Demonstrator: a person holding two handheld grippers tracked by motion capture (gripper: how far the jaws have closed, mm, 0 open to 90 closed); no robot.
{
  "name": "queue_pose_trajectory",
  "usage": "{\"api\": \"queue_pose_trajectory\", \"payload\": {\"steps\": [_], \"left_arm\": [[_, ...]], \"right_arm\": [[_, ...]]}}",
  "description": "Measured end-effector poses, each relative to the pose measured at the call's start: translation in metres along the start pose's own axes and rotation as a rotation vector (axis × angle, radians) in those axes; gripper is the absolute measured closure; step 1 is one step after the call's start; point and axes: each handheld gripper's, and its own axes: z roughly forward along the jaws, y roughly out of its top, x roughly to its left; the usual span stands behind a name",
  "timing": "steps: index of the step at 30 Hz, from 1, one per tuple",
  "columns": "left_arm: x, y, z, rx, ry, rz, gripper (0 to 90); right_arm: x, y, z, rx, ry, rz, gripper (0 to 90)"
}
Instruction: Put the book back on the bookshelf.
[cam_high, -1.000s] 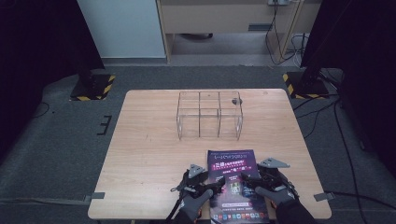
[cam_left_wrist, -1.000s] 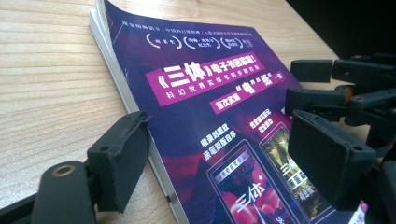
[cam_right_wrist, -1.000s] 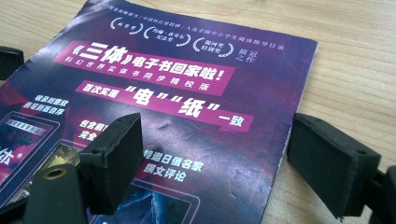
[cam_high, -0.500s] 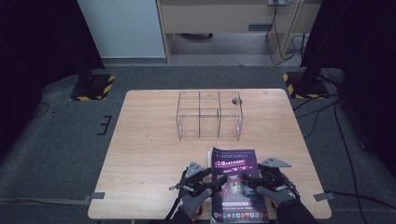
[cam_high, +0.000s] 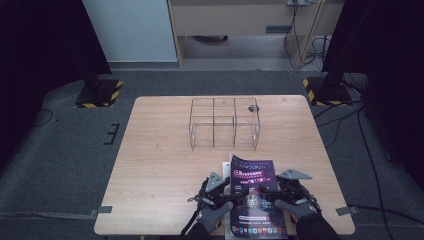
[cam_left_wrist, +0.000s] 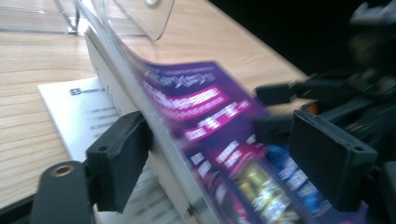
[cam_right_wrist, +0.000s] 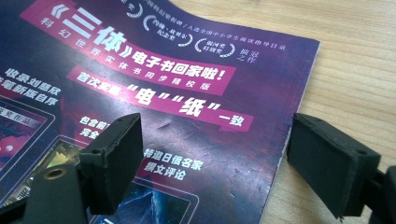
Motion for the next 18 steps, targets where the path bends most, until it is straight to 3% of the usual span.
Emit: {"api": "queue_pose_trajectory", "payload": {"steps": [5, 8, 11, 14, 17, 18], "left_arm": [[0.003, 0.001, 0.0, 0.023, 0.002, -0.024, 18.5], [0.002, 0.001, 0.001, 0.023, 0.0, -0.01, 18.5], [-0.001, 0.005, 0.0, 0.025, -0.005, 0.03, 20.1], [-0.003, 0.01, 0.003, 0.019, -0.011, 0.038, 21.5], [0.0, 0.012, 0.007, 0.022, -0.018, -0.011, 21.7], [0.001, 0.011, 0.008, 0.028, -0.008, -0.003, 21.5]], "right_arm": [[0.0, 0.0, 0.0, 0.0, 0.001, -0.002, 18.5], [0.0, 0.0, 0.0, 0.0, 0.002, -0.003, 18.5], [0.0, 0.0, 0.0, 0.0, 0.001, 0.0, 18.5], [-0.001, 0.0, 0.0, -0.001, 0.003, -0.001, 18.5], [0.0, 0.0, 0.0, -0.002, 0.002, -0.002, 18.5], [0.0, 0.0, 0.0, -0.002, 0.003, -0.003, 18.5]]}}
